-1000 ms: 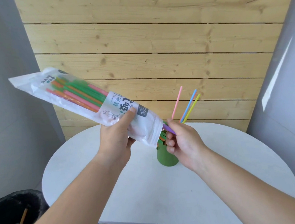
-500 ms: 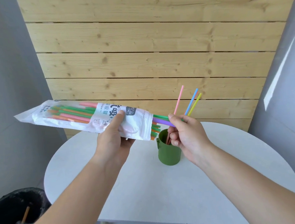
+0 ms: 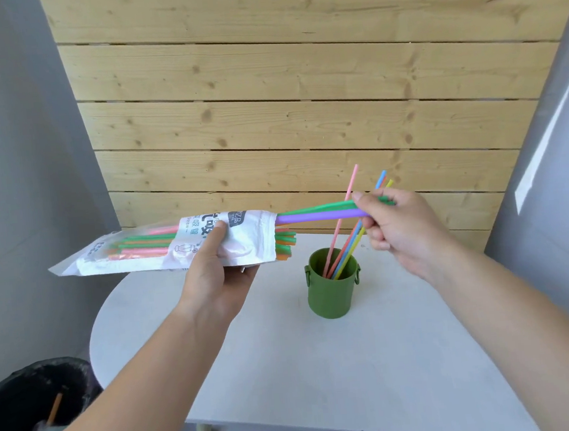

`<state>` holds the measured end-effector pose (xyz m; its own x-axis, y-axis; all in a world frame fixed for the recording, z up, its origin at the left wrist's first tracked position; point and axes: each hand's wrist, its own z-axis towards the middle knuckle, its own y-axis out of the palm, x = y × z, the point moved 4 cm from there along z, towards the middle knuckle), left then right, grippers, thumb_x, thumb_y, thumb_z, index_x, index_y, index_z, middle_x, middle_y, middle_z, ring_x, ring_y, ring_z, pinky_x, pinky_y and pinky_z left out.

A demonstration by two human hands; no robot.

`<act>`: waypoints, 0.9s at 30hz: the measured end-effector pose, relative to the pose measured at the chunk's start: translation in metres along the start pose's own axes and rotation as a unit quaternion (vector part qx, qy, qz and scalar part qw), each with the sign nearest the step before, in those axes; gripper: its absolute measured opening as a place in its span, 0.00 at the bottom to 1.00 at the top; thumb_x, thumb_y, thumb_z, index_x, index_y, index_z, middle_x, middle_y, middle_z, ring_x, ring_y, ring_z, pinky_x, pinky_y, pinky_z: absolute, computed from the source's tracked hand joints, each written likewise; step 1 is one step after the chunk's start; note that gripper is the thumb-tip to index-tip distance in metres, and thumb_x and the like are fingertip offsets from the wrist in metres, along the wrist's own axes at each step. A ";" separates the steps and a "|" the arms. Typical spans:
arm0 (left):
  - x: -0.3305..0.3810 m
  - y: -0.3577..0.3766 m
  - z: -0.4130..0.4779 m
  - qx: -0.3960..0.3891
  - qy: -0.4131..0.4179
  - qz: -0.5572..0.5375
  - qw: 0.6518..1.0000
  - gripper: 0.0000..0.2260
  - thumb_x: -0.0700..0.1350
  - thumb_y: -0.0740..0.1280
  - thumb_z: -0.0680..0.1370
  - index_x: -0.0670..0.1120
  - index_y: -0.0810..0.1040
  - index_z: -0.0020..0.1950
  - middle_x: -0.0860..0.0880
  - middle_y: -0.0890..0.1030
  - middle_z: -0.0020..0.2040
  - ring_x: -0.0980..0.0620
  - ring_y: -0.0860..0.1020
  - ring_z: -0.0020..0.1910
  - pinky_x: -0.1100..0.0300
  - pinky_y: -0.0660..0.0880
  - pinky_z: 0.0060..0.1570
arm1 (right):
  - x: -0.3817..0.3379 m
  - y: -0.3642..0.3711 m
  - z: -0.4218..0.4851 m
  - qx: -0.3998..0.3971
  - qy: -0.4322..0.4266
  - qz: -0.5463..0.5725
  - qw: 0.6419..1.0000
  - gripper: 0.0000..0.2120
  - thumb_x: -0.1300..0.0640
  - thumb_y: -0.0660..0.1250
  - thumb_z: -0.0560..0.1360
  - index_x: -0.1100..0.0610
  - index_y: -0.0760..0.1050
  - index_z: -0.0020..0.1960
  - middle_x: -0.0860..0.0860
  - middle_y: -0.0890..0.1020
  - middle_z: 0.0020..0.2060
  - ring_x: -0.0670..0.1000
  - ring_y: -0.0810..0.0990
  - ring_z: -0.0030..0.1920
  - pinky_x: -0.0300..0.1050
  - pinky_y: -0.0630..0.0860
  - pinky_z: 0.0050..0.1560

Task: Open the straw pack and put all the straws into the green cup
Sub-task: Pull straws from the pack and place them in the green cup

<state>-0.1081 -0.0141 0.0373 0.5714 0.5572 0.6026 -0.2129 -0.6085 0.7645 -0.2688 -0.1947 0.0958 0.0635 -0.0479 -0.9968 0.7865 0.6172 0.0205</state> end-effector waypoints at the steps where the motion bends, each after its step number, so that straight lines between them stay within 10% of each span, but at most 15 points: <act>1: 0.001 -0.002 0.001 0.007 -0.002 -0.004 1.000 0.14 0.45 0.69 0.82 0.43 0.78 0.67 0.44 0.86 0.62 0.45 0.85 0.60 0.43 0.79 0.63 | -0.006 -0.008 0.003 -0.001 -0.009 -0.020 1.000 0.07 0.56 0.70 0.78 0.59 0.77 0.44 0.51 0.71 0.26 0.46 0.62 0.23 0.37 0.57 0.21; 27: -0.013 -0.007 0.003 0.009 0.007 0.011 1.000 0.18 0.42 0.70 0.81 0.46 0.75 0.71 0.44 0.86 0.62 0.45 0.85 0.60 0.44 0.81 0.59 | -0.099 -0.073 0.031 -0.074 -0.072 -0.402 0.910 0.11 0.52 0.74 0.75 0.60 0.81 0.44 0.54 0.75 0.27 0.51 0.65 0.23 0.40 0.64 0.25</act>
<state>-0.1115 -0.0189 0.0236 0.5549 0.5516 0.6227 -0.2107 -0.6310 0.7467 -0.3137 -0.2595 0.1952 -0.4076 -0.6264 -0.6644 0.5232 0.4360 -0.7322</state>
